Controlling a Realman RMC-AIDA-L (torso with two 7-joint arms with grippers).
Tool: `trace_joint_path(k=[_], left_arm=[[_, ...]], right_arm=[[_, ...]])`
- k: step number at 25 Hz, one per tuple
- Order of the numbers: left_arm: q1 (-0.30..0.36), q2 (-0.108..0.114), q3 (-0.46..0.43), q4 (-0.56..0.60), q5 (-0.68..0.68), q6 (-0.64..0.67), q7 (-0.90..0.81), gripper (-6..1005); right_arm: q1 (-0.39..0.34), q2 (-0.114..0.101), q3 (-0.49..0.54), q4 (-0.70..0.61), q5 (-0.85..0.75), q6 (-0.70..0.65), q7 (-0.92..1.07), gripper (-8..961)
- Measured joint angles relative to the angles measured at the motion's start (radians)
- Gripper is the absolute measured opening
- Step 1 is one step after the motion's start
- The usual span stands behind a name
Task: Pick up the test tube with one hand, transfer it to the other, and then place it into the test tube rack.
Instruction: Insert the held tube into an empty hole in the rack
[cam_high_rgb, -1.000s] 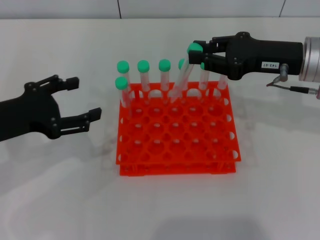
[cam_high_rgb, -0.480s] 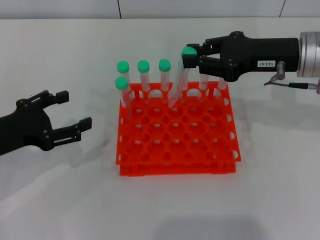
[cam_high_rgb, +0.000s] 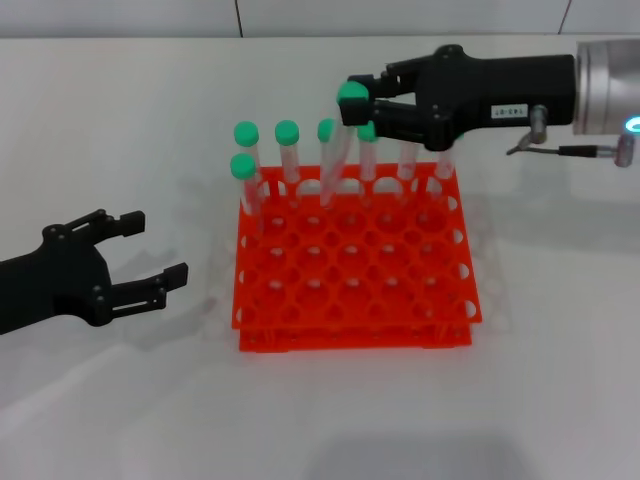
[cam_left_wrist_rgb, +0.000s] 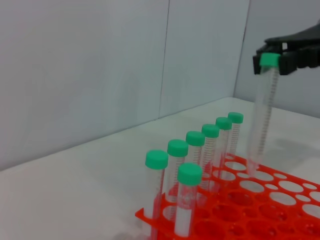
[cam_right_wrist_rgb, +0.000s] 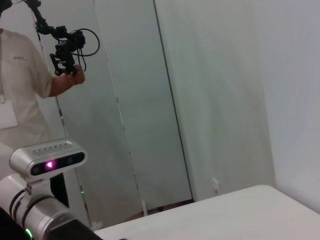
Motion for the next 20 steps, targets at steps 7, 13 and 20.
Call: trace_joint_path(k=[7,13,20], left_arm=[[-0.003,0.0,0.0,-0.007,0.002,-0.001,0.0,881],[-0.012,0.0,0.0,-0.02,0.002,-0.002,0.0,881],[-0.013,0.0,0.0,-0.021,0.002,-0.001,0.0,881]], right_arm=[[0.04,0.006,-0.07,0.001,0.006,0.082,0.0,333],[0.069,0.012,-0.127,0.009,0.009,0.161,0.003,338],[0.091,0.011,-0.158,0.02,0.007,0.201,0.021,345]])
